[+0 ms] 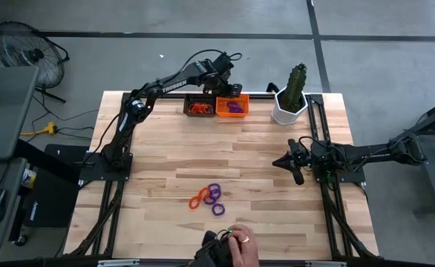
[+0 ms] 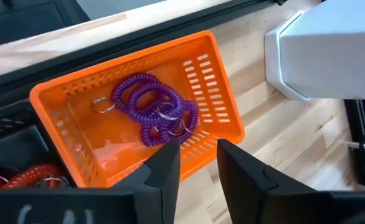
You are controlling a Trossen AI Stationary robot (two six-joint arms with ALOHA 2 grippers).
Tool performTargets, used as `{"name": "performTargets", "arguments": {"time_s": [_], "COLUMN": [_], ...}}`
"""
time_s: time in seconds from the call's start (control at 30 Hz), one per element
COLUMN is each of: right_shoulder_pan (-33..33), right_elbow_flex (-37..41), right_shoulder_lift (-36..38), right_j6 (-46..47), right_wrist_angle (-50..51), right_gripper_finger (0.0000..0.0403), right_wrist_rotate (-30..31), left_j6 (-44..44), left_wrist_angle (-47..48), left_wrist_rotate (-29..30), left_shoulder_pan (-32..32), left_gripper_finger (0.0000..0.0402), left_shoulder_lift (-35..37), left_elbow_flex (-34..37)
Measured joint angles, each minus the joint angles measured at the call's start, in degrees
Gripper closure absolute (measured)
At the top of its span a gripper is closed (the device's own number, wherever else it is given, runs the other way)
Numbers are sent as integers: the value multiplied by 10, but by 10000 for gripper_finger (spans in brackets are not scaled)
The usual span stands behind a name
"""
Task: Sort spring keychains into baskets
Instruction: Put the orange spring keychain into the black basket
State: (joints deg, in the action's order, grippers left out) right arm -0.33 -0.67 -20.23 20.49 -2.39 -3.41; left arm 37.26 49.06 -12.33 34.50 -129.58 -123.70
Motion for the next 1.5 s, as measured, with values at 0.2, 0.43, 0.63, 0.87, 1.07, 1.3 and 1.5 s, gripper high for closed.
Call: {"name": "performTargets", "arguments": {"time_s": [0.2, 0.43, 0.63, 0.87, 1.07, 1.3, 1.5], "right_shoulder_pan": [0, 0, 0, 0, 0, 0, 0], "right_elbow_flex": [0, 0, 0, 0, 0, 0, 0], "right_shoulder_lift": [0, 0, 0, 0, 0, 0, 0], "right_j6": [0, 0, 0, 0, 0, 0, 0], "right_wrist_angle": [0, 0, 0, 0, 0, 0, 0], "right_gripper_finger": [391, 391, 391, 391, 391, 391, 391], "right_wrist_rotate": [0, 0, 0, 0, 0, 0, 0], "left_j6": [-48, -138, -207, -227, -224, -200, -178], "left_wrist_angle": [15, 95, 168, 236, 260, 248, 226], "left_wrist_rotate": [-9, -36, -8, 49, 98, 112, 124], "left_shoulder_pan": [-12, -44, -90, -160, -235, -310, -365], "left_gripper_finger": [296, 296, 296, 296, 296, 296, 296], "left_shoulder_lift": [1, 25, 45, 69, 82, 94, 108], "left_elbow_flex": [0, 2, 2, 1, 2, 45, 98]}}
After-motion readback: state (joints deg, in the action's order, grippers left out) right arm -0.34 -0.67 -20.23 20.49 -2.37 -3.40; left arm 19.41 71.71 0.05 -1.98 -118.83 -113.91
